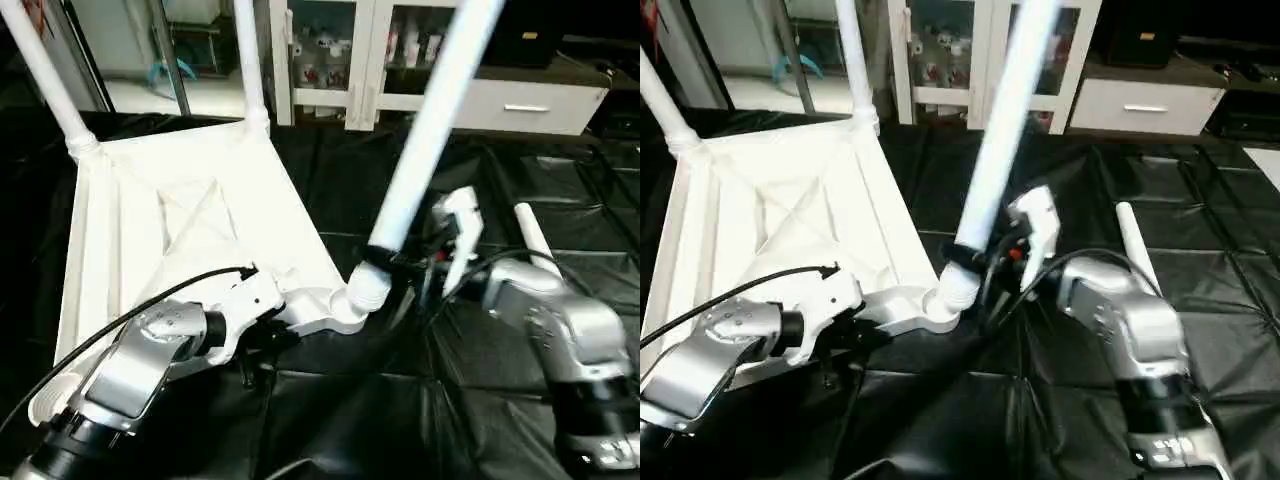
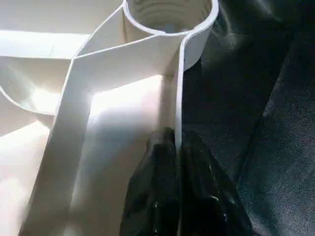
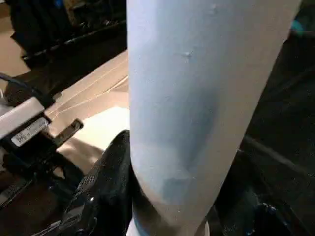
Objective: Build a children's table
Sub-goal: Insert table leg to table base
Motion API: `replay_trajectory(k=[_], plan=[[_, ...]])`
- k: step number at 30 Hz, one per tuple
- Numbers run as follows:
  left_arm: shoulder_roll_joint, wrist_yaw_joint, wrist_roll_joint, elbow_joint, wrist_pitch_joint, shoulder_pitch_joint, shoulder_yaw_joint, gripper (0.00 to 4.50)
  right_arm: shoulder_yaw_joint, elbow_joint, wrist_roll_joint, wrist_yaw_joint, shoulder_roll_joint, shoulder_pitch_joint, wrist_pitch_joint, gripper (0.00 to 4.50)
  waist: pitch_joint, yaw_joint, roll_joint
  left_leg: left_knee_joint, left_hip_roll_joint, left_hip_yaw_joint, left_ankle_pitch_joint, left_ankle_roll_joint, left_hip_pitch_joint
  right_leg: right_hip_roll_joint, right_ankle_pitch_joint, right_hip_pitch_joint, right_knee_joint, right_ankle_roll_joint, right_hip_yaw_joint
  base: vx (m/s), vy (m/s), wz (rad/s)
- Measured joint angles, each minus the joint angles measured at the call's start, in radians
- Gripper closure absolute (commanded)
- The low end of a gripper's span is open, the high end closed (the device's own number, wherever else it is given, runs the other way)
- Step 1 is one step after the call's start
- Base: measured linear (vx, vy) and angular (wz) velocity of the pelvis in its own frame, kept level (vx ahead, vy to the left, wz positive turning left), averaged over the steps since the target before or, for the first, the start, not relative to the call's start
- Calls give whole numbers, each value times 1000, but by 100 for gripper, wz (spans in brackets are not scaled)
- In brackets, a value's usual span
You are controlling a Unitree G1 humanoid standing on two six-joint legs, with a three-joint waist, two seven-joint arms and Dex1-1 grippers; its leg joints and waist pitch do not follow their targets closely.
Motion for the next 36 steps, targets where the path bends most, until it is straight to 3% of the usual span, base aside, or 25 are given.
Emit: replay_trajectory(k=[4, 15, 31, 36], plan=[[1, -1, 8, 3, -12, -13, -22, 450, 38, 25, -5, 33, 3, -16, 1, 265, 0, 11, -4, 0, 0, 0, 0, 0, -1, 0, 0, 0, 0, 0, -1, 0, 0, 0], [6, -15, 8, 26, -22, -33, -32, 450, 69, 109, -50, 64, 9, -55, -47, 265, 1, 14, -9, 1, 0, 0, 1, 1, -1, -1, 0, 0, 2, 0, -1, 0, 0, 0], [27, -30, 8, 27, -37, -33, -37, 450, 91, 178, -81, 104, 32, -85, -112, 265, -1, 9, -13, 3, 0, 0, 1, 1, -1, -1, 0, 0, 3, 0, -1, 0, 0, 0], [30, -33, 7, 27, -37, -33, -43, 450, 137, 151, -130, 134, 16, -91, -156, 265, -1, 7, -14, 3, 0, 0, 1, 1, -1, -1, 0, 0, 4, 0, -1, 0, 0, 0]])
